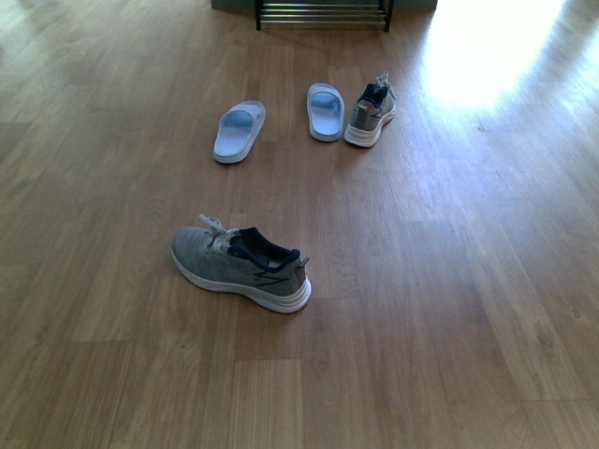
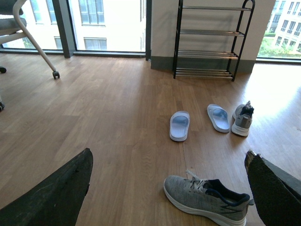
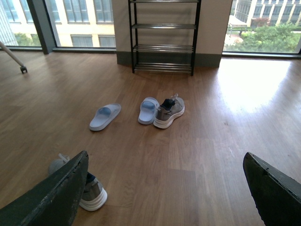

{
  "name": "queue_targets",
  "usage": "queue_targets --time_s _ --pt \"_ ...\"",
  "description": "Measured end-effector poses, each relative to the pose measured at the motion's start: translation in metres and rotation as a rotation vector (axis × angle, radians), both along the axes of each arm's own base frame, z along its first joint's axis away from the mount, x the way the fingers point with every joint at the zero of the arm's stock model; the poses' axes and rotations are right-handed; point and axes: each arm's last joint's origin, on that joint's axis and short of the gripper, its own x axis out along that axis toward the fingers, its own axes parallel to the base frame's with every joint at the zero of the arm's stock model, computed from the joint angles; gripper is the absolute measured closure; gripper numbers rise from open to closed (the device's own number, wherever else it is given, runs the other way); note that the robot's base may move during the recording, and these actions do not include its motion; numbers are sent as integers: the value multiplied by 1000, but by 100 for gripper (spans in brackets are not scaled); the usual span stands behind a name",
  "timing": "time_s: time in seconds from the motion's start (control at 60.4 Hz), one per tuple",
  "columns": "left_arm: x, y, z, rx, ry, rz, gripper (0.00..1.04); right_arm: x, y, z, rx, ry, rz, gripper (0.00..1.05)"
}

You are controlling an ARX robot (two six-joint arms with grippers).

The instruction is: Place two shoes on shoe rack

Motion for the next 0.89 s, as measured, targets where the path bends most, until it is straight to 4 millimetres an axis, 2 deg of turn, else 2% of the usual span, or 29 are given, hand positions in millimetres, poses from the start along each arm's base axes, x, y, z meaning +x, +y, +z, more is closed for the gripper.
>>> queue_targets --time_s 0.894 --pt "0 0 0 0 0 0 9 0 0 0 0 0 0 9"
